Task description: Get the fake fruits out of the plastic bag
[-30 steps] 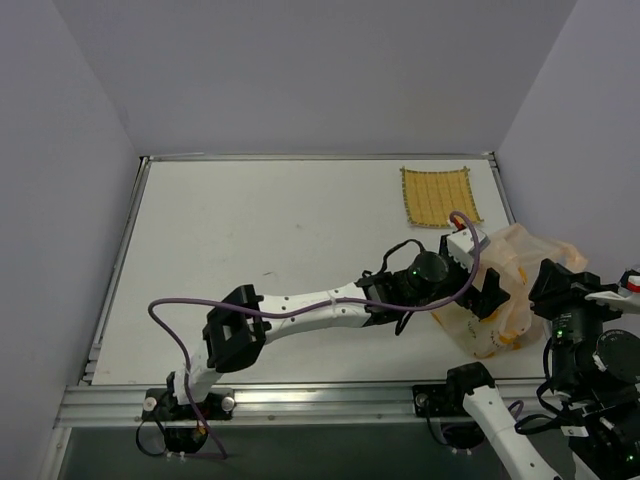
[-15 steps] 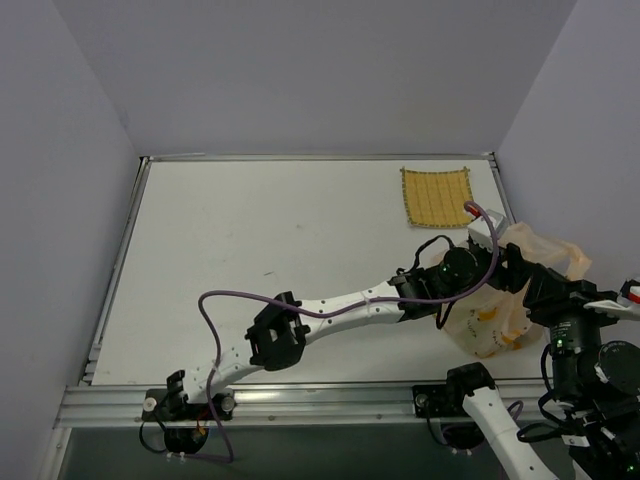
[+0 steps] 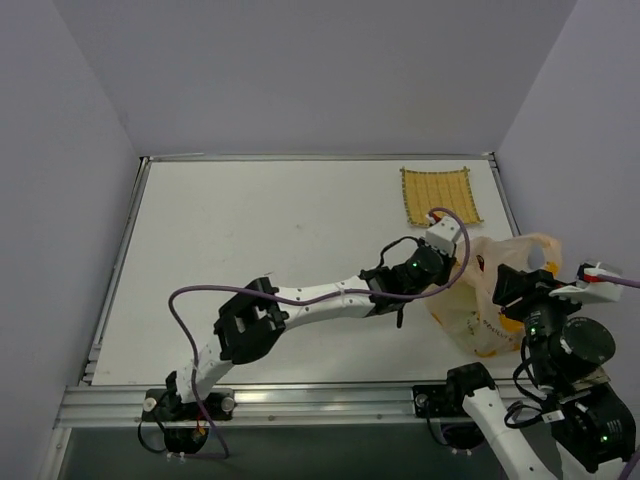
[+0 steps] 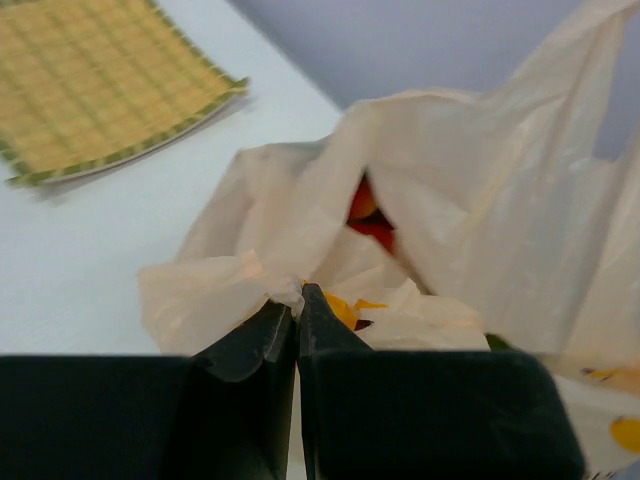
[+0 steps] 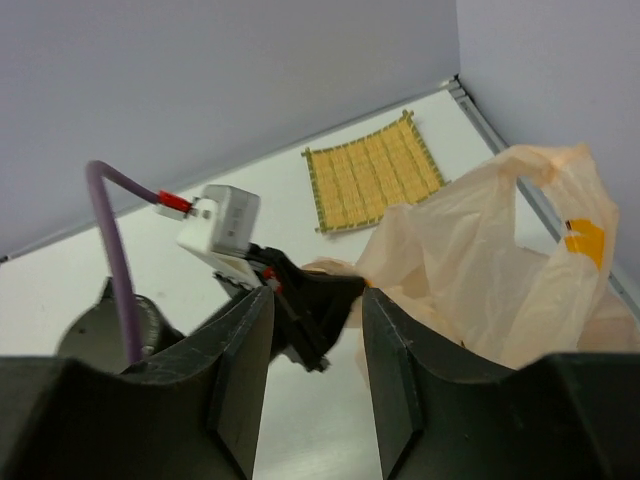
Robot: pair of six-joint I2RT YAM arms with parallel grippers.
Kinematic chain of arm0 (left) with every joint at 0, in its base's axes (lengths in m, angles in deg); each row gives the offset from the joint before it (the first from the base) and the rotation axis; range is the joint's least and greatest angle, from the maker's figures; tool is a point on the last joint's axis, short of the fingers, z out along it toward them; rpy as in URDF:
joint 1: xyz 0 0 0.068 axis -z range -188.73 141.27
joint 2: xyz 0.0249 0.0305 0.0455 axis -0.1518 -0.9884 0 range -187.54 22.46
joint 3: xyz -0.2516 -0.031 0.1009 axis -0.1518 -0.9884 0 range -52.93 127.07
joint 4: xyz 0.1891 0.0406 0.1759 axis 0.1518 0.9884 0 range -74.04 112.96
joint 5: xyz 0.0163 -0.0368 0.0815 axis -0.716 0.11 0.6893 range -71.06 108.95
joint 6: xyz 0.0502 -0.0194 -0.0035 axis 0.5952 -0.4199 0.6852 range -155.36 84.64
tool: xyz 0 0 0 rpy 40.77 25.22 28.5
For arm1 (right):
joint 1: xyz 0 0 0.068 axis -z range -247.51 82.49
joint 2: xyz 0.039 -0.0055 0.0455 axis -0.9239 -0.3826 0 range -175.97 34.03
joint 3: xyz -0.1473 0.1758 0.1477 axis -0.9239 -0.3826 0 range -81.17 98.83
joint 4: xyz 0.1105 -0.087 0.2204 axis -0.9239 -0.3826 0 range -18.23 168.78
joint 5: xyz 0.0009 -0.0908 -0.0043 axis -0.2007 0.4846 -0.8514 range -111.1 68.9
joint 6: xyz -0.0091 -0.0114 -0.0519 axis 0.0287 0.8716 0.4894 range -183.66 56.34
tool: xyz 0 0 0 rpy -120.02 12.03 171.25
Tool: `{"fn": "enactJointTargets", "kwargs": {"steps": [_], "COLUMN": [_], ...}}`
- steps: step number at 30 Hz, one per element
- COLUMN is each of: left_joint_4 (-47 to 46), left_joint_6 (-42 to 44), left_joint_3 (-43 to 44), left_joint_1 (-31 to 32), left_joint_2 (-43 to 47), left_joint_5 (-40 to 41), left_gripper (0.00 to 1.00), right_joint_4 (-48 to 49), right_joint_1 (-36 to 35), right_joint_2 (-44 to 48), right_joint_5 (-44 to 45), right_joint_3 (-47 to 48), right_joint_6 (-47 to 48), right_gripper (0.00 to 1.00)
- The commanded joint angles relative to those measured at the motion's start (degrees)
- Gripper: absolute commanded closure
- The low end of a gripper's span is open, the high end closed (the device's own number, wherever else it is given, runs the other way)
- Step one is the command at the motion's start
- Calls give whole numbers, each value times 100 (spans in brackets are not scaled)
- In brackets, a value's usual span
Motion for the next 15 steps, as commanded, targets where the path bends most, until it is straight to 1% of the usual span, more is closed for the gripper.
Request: {"fn": "enactJointTargets", "kwargs": {"steps": [1, 3, 4, 7, 11, 15], "left_joint_4": [-933, -1064, -1152, -1302, -1267, -1285], "left_joint_6": [509, 492, 370, 228, 360, 500], "left_joint_3": [-922, -1397, -1764, -2337, -2848, -3332], "left_joint_1": [-361, -510, -693, -1002, -1152, -1266], "left_joint_2": [1454, 1770, 2033, 2491, 2966, 3475], "left_joint_5": [314, 148, 51, -291, -477, -539], "left_gripper": [98, 98, 98, 98, 98, 98], "right_joint_4": [158, 219, 254, 395, 685, 807], "right_joint_1": [-2, -2, -2, 7, -2, 7], "right_joint_2": [-196, -293, -337, -609, -934, -1277], "right_joint_5": [-254, -358, -403, -666, -650, -631], "right_joint_3": [-291, -527, -633, -1020, -1433, -1408], "right_joint_6": [-119, -189, -216, -338, -523, -760], "right_gripper": [63, 62, 62, 62, 62, 60]}}
